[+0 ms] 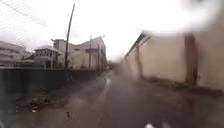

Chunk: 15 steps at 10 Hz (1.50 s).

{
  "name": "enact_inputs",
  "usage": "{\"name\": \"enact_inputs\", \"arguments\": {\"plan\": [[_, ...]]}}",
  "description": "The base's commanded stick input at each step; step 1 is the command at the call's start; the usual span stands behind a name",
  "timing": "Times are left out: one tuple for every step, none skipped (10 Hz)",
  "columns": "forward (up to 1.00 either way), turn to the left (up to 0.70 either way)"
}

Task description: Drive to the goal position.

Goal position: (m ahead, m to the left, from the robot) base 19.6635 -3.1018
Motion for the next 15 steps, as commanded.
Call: {"name": "enact_inputs", "arguments": {"plan": [[0.50,0.06],[0.50,0.06],[0.50,0.06],[0.50,0.06],[0.50,0.06],[0.50,0.06],[0.50,0.06],[0.50,0.06],[0.50,0.06],[0.50,0.06],[0.50,0.06],[0.50,0.06],[0.50,0.07],[0.50,0.07],[0.50,0.07]]}}
